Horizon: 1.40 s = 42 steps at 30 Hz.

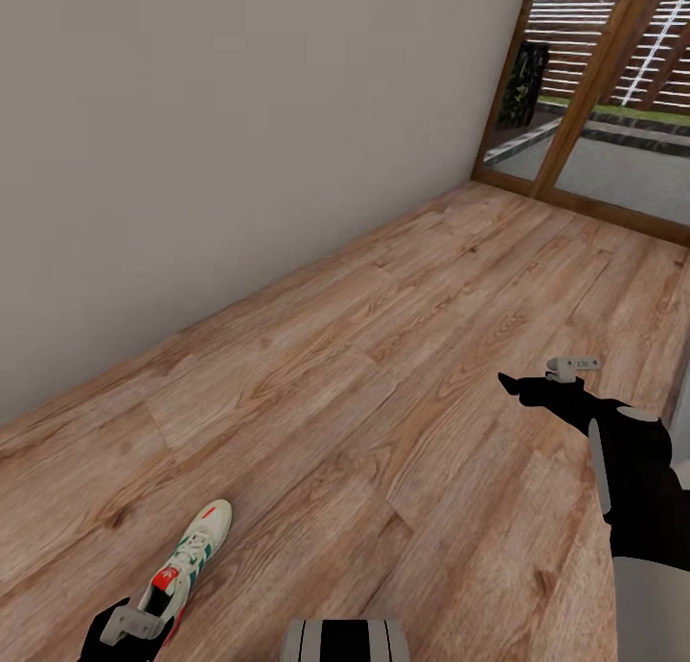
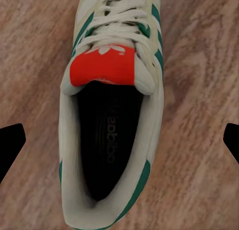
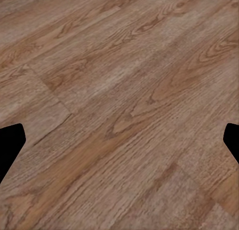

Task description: Pick up the two gym shoes and the two sandals from the corridor floor and place them onto the hallstand (shoe rack) in the corridor, making sure they are on the rack and not on the floor. Arrange them so the two gym shoes are next to each other and the two sandals are next to each other.

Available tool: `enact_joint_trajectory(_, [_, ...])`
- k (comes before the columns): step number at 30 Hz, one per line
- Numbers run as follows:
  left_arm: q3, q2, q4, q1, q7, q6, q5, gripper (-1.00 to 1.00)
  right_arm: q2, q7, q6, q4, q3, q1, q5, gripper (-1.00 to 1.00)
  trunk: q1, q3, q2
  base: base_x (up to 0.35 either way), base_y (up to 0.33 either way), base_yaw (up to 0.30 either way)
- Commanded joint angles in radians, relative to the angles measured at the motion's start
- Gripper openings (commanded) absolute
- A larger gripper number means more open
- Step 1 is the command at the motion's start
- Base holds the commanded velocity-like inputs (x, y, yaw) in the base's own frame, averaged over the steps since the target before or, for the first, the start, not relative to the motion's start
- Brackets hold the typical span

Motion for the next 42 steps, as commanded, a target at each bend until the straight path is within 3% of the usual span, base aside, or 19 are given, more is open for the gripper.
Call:
enact_joint_trajectory(1, [0.008,-0.001,0.0,-0.001,-0.007,-0.004,-0.008,1.0,0.0,0.009,0.003,-0.001,-0.001,-0.001,0.011,1.0,0.0,-0.001,0.0,0.009,0.0,0.0])
enact_joint_trajectory(21, [0.003,-0.001,-0.004,-0.001,-0.008,-0.006,-0.008,1.0,0.0,0.009,0.003,-0.001,-0.001,-0.001,0.011,1.0,0.0,-0.001,0.0,0.002,0.0,0.0])
enact_joint_trajectory(25, [0.003,0.0,-0.031,-0.001,-0.008,-0.006,-0.008,1.0,0.0,0.009,0.003,-0.001,-0.001,-0.001,0.011,1.0,0.002,-0.017,-0.001,0.0,0.0,0.0])
enact_joint_trajectory(39, [0.005,0.002,-0.09,-0.001,-0.008,-0.007,-0.008,1.0,0.0,0.009,0.003,-0.001,-0.001,-0.001,0.012,1.0,0.002,-0.018,-0.001,0.0,0.0,0.0])
enact_joint_trajectory(42, [0.005,0.002,-0.09,-0.001,-0.008,-0.007,-0.008,1.0,0.0,0.01,0.003,-0.001,-0.001,-0.001,0.011,1.0,0.003,-0.033,-0.002,0.0,0.0,0.0])
